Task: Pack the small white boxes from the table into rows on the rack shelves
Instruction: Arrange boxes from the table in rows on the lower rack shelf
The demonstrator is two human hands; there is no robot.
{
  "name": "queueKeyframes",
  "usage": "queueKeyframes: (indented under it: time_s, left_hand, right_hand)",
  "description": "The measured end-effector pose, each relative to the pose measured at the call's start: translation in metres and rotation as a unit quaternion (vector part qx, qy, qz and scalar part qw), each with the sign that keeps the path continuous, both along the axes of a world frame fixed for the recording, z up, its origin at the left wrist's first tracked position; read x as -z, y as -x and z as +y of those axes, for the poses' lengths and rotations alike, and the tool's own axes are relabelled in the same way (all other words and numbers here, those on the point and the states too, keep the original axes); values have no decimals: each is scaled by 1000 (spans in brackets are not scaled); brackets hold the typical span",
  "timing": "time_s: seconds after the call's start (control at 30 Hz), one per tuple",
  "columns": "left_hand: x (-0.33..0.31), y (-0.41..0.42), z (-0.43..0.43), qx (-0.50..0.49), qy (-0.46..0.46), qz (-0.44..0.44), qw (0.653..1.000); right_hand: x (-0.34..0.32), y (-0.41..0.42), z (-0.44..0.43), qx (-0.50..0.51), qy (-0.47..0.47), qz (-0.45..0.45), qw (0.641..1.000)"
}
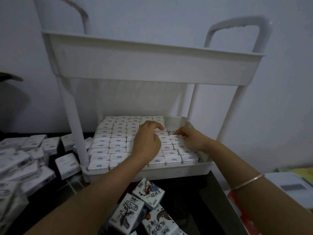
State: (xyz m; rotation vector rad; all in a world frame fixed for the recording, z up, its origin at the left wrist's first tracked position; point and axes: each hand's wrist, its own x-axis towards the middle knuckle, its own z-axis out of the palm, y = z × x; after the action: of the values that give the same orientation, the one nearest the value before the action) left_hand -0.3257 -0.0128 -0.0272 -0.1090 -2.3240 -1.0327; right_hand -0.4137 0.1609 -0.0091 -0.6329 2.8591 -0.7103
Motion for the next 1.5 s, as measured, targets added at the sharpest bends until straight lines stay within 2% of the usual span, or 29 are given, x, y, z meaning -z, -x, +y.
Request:
queueKeyframes:
  time_s: [0.07,0.2,0.27,0.43,0.5,0.63,0.8,0.87,0.97,1.03,1.13,1.23,1.3,1.37,1.43,1.5]
  left_hand:
    - [-4,-5,-2,0,-31,1,1000]
    - [-7,-24,-11,28,-14,-17,999]
    - [-10,-39,-21,46,-11,-33,998]
    - [-22,-98,-70,111,56,-87,988]
    - [-25,-123,-93,96,100,-100,985]
    - [-26,-167,-139,36,166,-131,977]
    - [-28,-199,-185,-69,250,-118,959]
    - [-30,-205,-199,-106,279,-108,949]
    - [-33,-210,-219,-130,314,-105,935]
    - [-33,-209,-232,-143,294,-116,938]
    - [-29,-204,-241,-142,265,-141,943]
    - [-25,-195,-237,-89,286,-157,941]
    - [-26,-183,-233,-62,323,-185,926]
    - [-28,-167,-230,-58,375,-229,896]
    - [-32,-153,-226,-69,455,-305,834]
    - [-34,-143,-220,-73,528,-396,748]
  right_hand:
    - [0,-2,0,3,-8,-5,1000]
    - [-3,-12,4,2,-35,3,999]
    - [-7,-21,4,6,-48,53,997]
    - [-25,-74,-17,-76,30,233,969]
    - [-33,-104,-34,-131,35,253,958]
    - [-46,-161,-78,-235,33,223,945]
    - [-40,-205,-152,-320,22,201,926]
    - [-26,-212,-184,-331,-33,225,916]
    - [2,-212,-227,-320,-225,326,860]
    - [15,-211,-246,-289,-312,340,839]
    - [28,-209,-263,-249,-374,325,832]
    - [30,-212,-267,-238,-371,303,845]
    - [31,-219,-265,-223,-314,253,887]
    - [32,-225,-259,-217,-246,237,914]
    - [32,-231,-252,-210,-205,246,924]
    - [29,-232,-247,-197,-187,247,930]
